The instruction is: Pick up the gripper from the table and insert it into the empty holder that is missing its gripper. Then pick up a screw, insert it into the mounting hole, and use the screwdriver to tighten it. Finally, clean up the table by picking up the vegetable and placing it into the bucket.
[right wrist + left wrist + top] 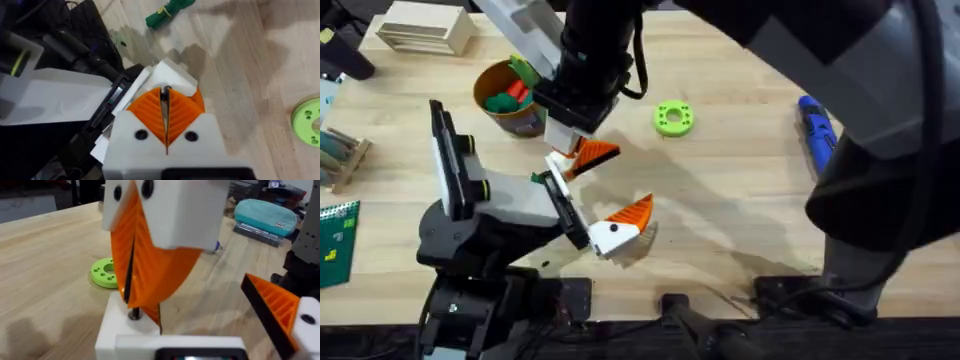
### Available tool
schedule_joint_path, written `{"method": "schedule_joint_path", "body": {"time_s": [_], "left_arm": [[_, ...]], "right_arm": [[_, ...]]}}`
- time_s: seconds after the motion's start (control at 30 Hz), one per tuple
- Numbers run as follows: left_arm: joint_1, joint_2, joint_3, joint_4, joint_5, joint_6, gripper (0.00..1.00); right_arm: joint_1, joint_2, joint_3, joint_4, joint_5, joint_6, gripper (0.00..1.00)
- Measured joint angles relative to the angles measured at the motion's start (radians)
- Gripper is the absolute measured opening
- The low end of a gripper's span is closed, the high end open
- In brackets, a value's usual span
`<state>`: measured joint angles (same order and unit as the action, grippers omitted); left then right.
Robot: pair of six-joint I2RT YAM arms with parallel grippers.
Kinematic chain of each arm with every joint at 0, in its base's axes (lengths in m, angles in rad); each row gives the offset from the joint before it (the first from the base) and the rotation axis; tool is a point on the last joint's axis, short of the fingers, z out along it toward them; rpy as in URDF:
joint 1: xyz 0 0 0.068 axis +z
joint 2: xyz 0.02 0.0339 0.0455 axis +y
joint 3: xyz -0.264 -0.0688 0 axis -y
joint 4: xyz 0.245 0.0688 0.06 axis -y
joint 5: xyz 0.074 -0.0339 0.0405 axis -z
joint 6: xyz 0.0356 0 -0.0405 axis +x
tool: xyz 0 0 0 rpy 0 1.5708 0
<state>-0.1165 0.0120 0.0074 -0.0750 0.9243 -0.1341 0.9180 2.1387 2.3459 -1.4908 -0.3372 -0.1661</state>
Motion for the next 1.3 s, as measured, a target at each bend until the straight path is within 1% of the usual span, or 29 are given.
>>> {"method": "schedule_joint_path", "body": {"time_s": [0.13,0.4,0.43,0.6,0.63,0.67,0.87,0.97,1.0,1.07,1.1,1.17,1.3], "left_arm": [[0.0,0.0,0.0,0.0,0.001,0.0,0.987],[-0.001,0.0,0.0,0.0,0.004,0.0,0.987],[-0.001,0.0,0.0,0.0,0.004,0.0,0.987],[-0.001,0.0,0.0,0.0,0.003,-0.002,0.987],[-0.001,0.0,0.0,0.0,0.004,-0.002,0.987],[-0.001,0.0,0.0,0.0,0.004,-0.001,0.987],[-0.001,0.0,0.0,0.0,0.003,0.0,0.987],[-0.001,0.0,0.0,0.0,0.004,0.0,0.987],[-0.001,0.0,0.0,0.0,0.004,0.0,0.987],[-0.001,0.0,0.0,0.0,0.003,0.0,0.987],[-0.001,0.0,0.0,0.0,0.004,0.0,0.987],[-0.001,0.0,0.0,0.0,0.004,0.0,0.987],[-0.001,0.0,0.0,0.0,0.004,0.0,0.987]], "right_arm": [[0.0,0.0,-0.024,0.003,0.003,0.0,0.007],[0.0,0.0,-0.026,0.003,0.003,0.0,0.007],[0.0,0.0,-0.026,0.003,0.002,0.002,0.073],[-0.003,0.0,-0.027,0.001,0.003,-0.002,0.807],[-0.008,0.0,-0.027,-0.001,0.006,-0.008,0.919],[-0.028,0.0,-0.027,-0.001,0.006,-0.01,0.961],[-0.084,-0.035,-0.034,0.001,0.006,-0.01,0.96],[-0.117,-0.084,-0.034,-0.015,0.006,-0.004,0.961],[-0.148,-0.133,-0.034,-0.051,0.007,0.002,0.961],[-0.157,-0.154,-0.034,-0.068,0.018,0.011,0.962],[-0.155,-0.17,-0.034,-0.086,0.054,0.038,0.962],[-0.154,-0.174,-0.038,-0.086,0.07,0.051,0.962],[-0.154,-0.201,-0.097,-0.064,0.088,0.077,0.962]]}}
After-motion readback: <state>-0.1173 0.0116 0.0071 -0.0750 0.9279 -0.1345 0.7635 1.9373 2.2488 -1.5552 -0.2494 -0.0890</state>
